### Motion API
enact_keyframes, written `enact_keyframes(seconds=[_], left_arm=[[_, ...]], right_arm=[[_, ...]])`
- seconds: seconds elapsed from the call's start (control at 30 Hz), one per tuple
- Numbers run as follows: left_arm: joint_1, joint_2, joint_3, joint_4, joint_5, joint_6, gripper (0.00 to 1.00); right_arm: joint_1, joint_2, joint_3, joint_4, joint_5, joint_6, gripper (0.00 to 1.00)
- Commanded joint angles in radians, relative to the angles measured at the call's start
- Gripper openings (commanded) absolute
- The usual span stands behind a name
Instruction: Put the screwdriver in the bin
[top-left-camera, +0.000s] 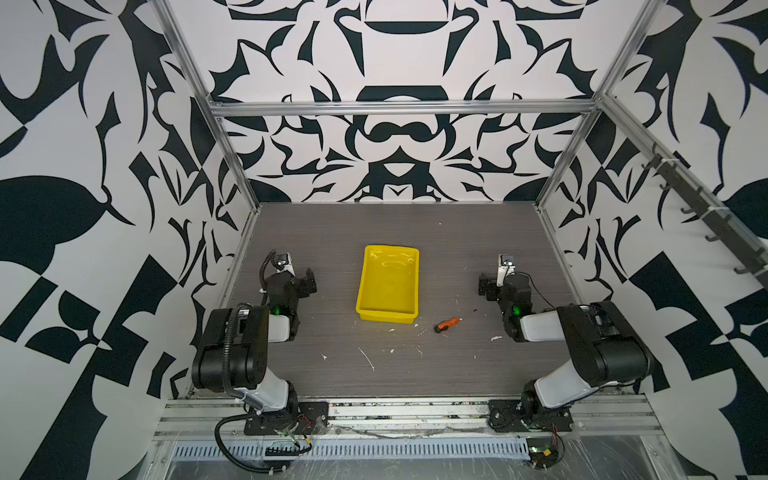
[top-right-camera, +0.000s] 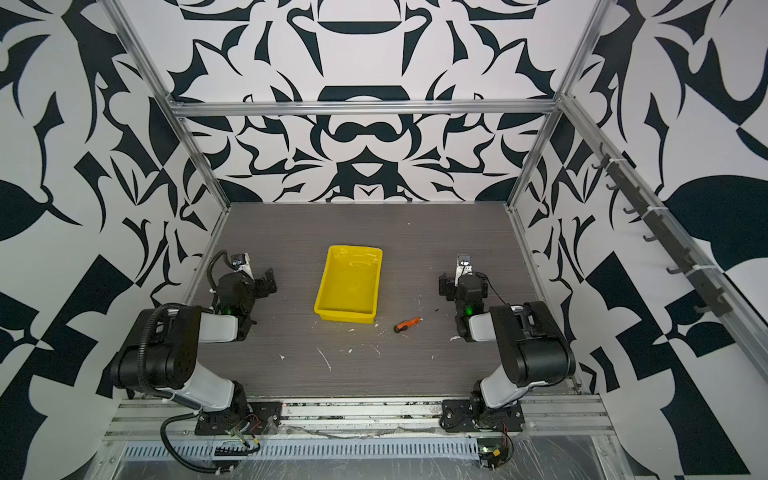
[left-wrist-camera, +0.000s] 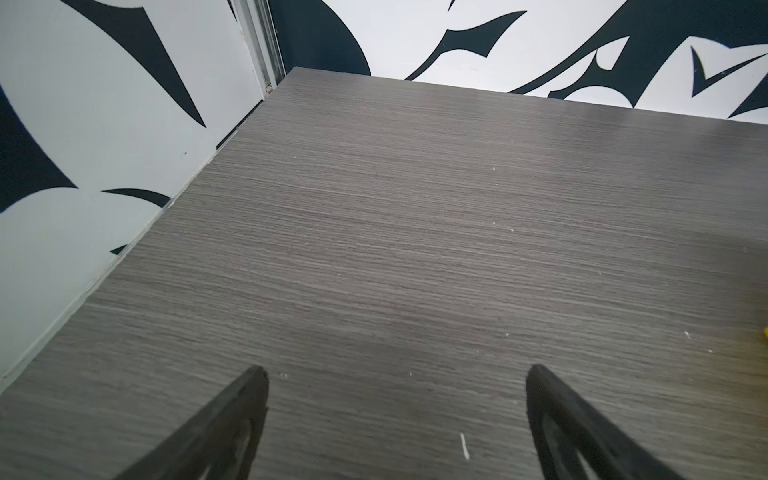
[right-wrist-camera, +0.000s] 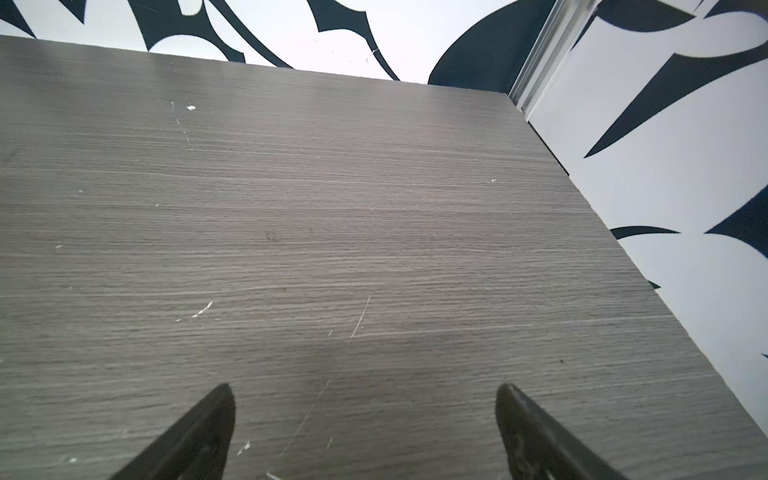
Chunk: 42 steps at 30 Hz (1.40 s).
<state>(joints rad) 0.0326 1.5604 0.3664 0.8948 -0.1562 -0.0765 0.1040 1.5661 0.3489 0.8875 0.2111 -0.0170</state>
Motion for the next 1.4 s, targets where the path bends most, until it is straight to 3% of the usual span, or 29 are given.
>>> enact_keyframes(seconds=[0.0, 1.07, 1.27, 1.37], left_arm=[[0.003, -0.009, 0.009, 0.011, 0.008, 0.006, 0.99], [0.004, -0.010, 0.005, 0.013, 0.005, 0.005, 0.99], [0.004, -0.014, -0.006, 0.031, 0.009, 0.005, 0.99], [0.003, -0.049, -0.039, 0.067, 0.073, 0.025, 0.99]], right_arm=[[-0.005, -0.015, 0.004, 0.023, -0.008, 0.012, 1.00], [-0.004, -0.015, -0.002, 0.038, -0.007, 0.016, 1.00], [-0.003, -0.015, -0.012, 0.055, -0.053, 0.008, 1.00], [0.005, -0.021, -0.027, 0.080, -0.040, 0.005, 1.00]])
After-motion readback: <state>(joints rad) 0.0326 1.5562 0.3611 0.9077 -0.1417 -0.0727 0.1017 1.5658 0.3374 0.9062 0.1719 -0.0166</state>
